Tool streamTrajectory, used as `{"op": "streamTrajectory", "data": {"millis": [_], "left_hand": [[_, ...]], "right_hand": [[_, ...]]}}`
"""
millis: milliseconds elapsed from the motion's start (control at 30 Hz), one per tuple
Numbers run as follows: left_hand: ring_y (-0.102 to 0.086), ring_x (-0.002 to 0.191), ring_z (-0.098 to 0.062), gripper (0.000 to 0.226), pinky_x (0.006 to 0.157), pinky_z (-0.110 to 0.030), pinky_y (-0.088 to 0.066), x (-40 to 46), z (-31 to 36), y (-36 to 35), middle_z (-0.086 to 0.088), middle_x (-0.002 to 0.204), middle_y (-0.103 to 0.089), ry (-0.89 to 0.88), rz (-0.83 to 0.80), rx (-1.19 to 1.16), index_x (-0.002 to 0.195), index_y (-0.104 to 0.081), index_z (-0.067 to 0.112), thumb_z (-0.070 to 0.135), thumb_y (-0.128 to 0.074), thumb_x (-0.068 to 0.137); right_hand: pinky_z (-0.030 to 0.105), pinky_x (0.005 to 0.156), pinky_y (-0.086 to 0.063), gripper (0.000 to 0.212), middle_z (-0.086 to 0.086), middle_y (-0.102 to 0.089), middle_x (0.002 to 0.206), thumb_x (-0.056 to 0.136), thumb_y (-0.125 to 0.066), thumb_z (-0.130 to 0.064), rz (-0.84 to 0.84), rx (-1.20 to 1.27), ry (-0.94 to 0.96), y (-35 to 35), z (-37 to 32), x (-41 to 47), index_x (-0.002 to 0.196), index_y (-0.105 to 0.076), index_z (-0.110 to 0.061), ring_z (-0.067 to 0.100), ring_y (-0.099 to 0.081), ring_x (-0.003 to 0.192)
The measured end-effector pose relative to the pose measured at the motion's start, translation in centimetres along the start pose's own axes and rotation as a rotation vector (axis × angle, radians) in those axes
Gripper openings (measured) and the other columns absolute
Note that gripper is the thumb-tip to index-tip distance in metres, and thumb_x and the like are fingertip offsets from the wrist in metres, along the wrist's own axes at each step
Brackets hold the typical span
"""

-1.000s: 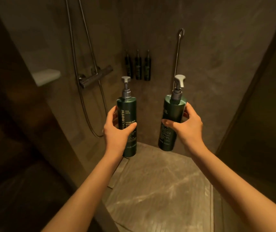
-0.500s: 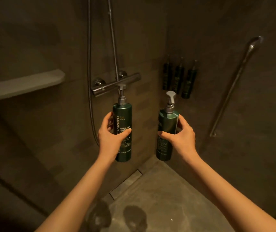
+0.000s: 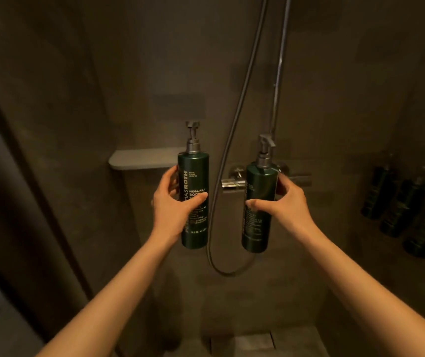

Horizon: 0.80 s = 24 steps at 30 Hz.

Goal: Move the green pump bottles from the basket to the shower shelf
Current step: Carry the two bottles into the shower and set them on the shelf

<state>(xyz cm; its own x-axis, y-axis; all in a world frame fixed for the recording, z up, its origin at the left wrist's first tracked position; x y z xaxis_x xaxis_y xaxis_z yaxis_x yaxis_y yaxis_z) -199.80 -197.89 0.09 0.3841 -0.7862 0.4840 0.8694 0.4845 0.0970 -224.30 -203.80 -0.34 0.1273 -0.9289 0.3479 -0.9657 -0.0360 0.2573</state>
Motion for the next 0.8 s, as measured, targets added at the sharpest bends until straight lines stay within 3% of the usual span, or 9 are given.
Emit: {"op": "streamTrajectory", "data": {"millis": [100,300,467,800], "left_hand": [[-0.049,0.099,0.011,0.079,0.08,-0.011,-0.038,3.7,1.8,2.2,0.024,0.11,-0.051,-0.059,0.07,0.007,0.131,-0.044,0.029,0.016,-0.082,0.064],[-0.054,0.11,-0.007,0.082,0.089,-0.023,-0.043,11.7,5.2,6.0,0.006,0.125,-0.055,-0.186,0.213,0.075,0.133,-0.042,0.027,0.018,-0.083,0.062],[-0.052,0.101,0.006,0.078,0.079,-0.016,-0.042,17.1,6.3,7.7,0.019,0.113,-0.053,-0.235,0.288,0.112,0.13,-0.042,0.035,0.022,-0.082,0.064],[-0.052,0.099,0.004,0.077,0.08,-0.019,-0.042,20.8,2.1,9.1,0.015,0.114,-0.054,-0.161,0.446,0.22,0.13,-0.043,0.035,0.022,-0.081,0.064]], "right_hand": [[0.01,0.067,-0.039,0.062,-0.023,-0.058,0.096,0.059,-0.087,-0.017,-0.093,0.068,0.084,-2.3,-3.4,4.9,0.11,-0.054,-0.032,-0.007,-0.054,0.089],[0.018,0.071,-0.043,0.064,-0.016,-0.062,0.106,0.062,-0.084,-0.012,-0.197,0.229,0.196,-6.5,-9.1,13.5,0.118,-0.057,-0.026,0.001,-0.058,0.096],[0.019,0.068,-0.042,0.064,-0.019,-0.058,0.1,0.063,-0.084,-0.012,-0.242,0.329,0.273,-9.5,-13.0,19.7,0.118,-0.056,-0.026,-0.004,-0.054,0.09],[0.027,0.078,-0.045,0.062,-0.018,-0.058,0.1,0.062,-0.084,-0.011,-0.431,0.334,0.267,-16.1,-11.8,25.3,0.115,-0.056,-0.028,0.01,-0.057,0.099]]}}
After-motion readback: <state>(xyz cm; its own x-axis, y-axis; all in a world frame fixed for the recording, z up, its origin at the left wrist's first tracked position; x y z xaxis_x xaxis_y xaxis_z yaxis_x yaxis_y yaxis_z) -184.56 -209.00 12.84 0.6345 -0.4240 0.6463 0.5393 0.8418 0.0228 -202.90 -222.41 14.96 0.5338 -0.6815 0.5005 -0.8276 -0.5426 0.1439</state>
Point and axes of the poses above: each hand's wrist, its own x-axis towards the middle knuckle, its own y-axis out of the back of the hand, z = x × y, the point moved 8 cm from there along x, towards the middle knuckle
